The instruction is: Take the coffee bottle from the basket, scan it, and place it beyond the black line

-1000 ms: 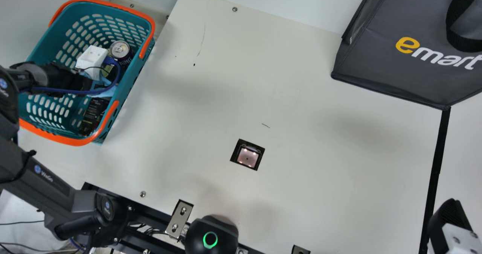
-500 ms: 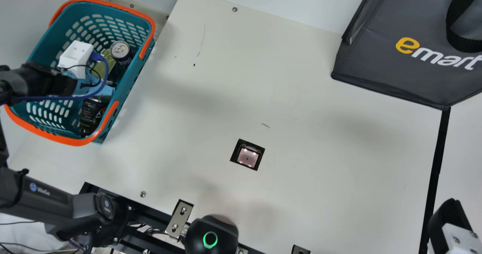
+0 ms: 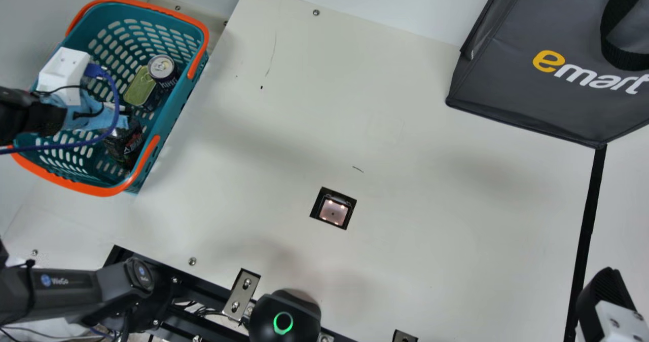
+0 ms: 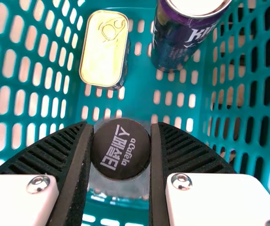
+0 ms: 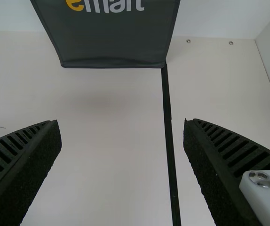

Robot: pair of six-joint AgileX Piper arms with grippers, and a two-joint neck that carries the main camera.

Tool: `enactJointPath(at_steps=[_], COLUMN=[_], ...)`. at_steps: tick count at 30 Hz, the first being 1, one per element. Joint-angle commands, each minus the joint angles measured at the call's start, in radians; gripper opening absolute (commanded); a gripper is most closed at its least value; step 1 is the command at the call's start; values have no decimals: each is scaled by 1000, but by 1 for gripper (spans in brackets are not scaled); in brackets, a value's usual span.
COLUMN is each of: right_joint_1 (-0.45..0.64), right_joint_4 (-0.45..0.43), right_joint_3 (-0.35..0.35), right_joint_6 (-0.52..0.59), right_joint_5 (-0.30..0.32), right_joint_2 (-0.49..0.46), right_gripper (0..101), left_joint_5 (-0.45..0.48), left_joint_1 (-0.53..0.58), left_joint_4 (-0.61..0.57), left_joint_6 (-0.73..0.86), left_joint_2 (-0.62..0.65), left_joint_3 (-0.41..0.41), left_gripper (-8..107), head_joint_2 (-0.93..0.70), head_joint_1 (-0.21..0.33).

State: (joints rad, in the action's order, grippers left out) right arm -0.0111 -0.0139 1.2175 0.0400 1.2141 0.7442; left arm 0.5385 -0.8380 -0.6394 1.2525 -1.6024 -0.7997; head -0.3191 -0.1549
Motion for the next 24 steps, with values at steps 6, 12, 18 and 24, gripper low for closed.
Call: enactJointPath(at_steps=[6,12,18,24], right_joint_1=[0,0,0,0], right_joint_4=[0,0,0,0], right_joint_3=[0,0,0,0], right_joint_6=[0,0,0,0], right_joint_5=[1,1,1,1], right_joint_2=[0,0,0,0], right_gripper=[91,91,91,91], left_joint_5=[89,150,214,278], left_joint_1=[-48,-77,-97,-107], left_joint_4=[3,-2,-9,-13], left_joint_6=[4,5,-6,-27], left_joint_2=[79,115,136,152], left_joint_3=[-4,-35,-94,-164], left_gripper=[10,10,10,10], head_joint_2=[-2,-2,-2,-2], head_joint_1=[17,17,17,17])
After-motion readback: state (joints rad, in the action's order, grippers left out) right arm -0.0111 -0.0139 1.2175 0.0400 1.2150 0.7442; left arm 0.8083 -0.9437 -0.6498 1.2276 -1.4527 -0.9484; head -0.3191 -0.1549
